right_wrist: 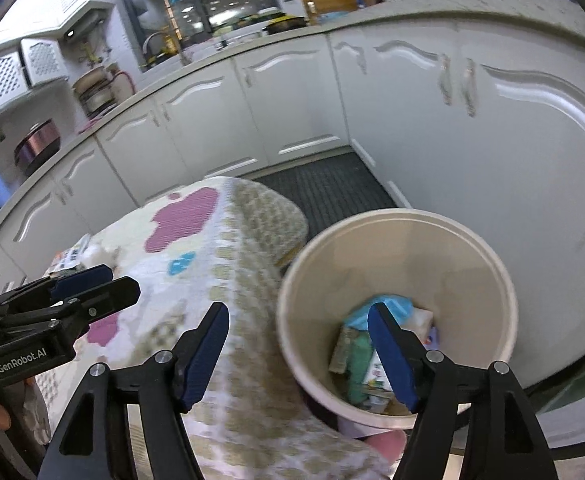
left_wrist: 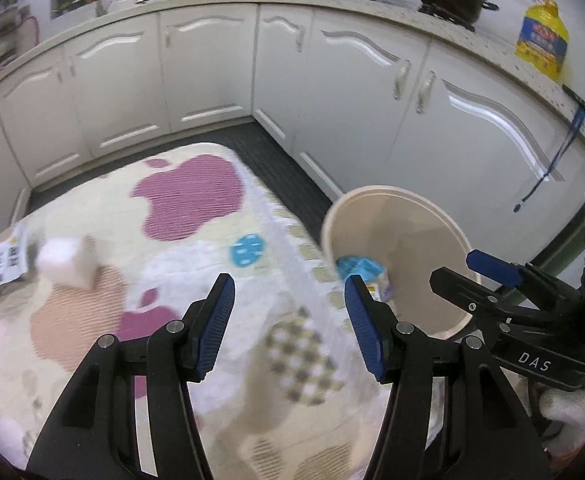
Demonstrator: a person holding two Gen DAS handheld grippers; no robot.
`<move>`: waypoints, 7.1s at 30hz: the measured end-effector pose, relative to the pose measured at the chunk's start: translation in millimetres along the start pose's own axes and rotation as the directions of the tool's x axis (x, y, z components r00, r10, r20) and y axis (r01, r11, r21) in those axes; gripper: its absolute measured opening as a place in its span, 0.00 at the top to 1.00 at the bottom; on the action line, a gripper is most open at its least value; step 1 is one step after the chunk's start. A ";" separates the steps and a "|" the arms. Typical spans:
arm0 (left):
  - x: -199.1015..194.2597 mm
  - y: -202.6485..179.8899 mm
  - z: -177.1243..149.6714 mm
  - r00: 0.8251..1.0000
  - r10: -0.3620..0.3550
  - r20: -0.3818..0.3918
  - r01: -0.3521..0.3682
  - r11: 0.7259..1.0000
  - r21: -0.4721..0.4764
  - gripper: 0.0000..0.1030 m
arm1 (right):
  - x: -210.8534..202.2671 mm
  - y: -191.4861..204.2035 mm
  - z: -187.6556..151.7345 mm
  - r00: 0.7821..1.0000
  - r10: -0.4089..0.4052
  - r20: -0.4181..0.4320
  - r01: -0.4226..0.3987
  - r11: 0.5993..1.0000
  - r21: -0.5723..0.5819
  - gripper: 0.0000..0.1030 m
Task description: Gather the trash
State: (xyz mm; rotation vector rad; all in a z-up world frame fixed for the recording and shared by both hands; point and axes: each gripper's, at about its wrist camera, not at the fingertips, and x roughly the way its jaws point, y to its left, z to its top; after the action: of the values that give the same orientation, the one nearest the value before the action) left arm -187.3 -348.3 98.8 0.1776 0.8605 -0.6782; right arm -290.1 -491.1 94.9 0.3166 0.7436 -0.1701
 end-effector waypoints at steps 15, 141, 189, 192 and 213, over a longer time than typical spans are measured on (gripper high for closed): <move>-49.9 109.0 -26.5 0.998 0.065 0.019 -0.061 0.985 -0.159 0.46 | 30.8 107.2 10.3 0.991 0.122 -0.061 -0.131 0.976 -0.172 0.29; 110.4 -63.4 42.8 0.970 -0.197 -0.141 0.191 0.980 -0.055 0.67 | 32.0 -88.8 0.6 0.995 -0.088 -0.057 0.089 0.996 0.010 0.67; -14.3 -64.0 11.1 0.987 -0.007 0.161 -0.008 0.995 0.095 0.47 | -50.5 -0.4 2.1 0.971 -0.156 0.180 0.159 0.987 -0.002 0.38; -43.0 -55.6 9.8 0.975 -0.004 0.223 -0.013 0.997 0.078 0.47 | -72.3 13.4 3.5 0.958 -0.165 0.236 0.169 0.986 0.003 0.29; -176.8 -12.4 -16.9 0.829 0.035 0.559 -0.036 0.999 -0.009 0.09 | -172.0 71.6 -2.0 0.830 -0.242 0.502 0.274 0.962 0.011 0.09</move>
State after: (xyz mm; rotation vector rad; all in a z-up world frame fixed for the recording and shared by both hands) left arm -286.8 -266.5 221.6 -0.0106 0.2872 -0.6477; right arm -397.4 -416.3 227.6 0.0995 0.2674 -0.4683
